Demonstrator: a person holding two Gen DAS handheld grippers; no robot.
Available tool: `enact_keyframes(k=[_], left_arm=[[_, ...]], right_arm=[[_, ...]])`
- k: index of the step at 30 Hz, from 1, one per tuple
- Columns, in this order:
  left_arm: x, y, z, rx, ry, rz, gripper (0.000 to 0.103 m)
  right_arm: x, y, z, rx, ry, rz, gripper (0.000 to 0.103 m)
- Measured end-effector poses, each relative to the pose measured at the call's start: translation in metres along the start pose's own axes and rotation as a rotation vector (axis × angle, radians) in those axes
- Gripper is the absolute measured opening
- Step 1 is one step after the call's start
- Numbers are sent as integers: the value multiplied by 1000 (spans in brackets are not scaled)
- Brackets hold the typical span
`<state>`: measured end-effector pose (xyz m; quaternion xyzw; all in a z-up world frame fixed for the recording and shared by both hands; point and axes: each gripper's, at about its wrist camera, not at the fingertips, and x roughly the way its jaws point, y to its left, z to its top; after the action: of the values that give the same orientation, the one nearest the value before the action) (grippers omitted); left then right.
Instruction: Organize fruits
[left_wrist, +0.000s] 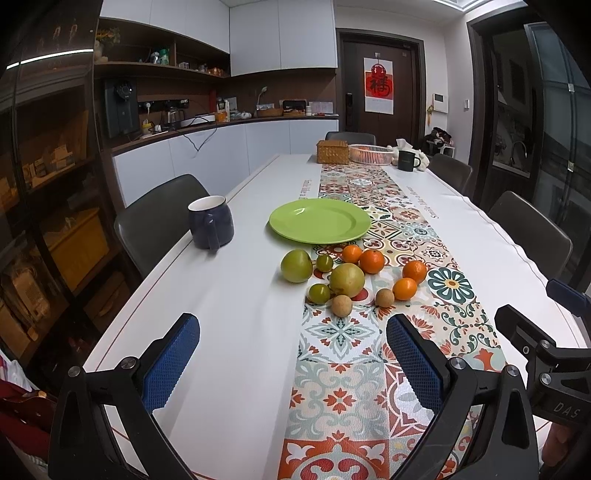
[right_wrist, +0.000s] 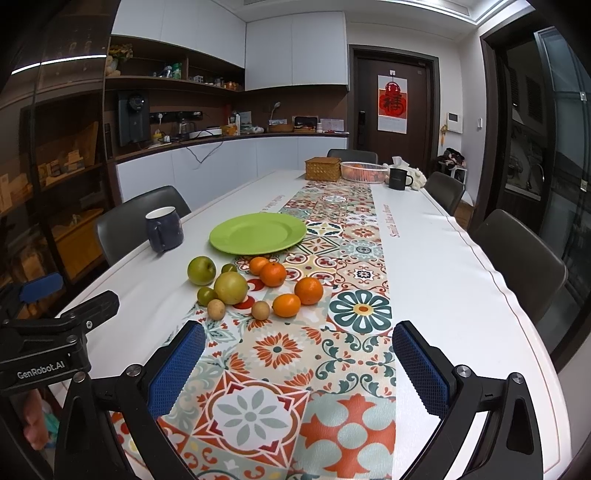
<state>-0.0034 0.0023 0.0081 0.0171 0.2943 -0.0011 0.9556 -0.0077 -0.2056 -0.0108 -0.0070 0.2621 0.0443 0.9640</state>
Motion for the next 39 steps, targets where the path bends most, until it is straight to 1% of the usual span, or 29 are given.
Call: enact_keyframes(k=[39], left_arm=[[-3, 0, 1, -1, -2, -3, 103]], right_arm=[[1, 0, -1, -2, -3, 0, 102]])
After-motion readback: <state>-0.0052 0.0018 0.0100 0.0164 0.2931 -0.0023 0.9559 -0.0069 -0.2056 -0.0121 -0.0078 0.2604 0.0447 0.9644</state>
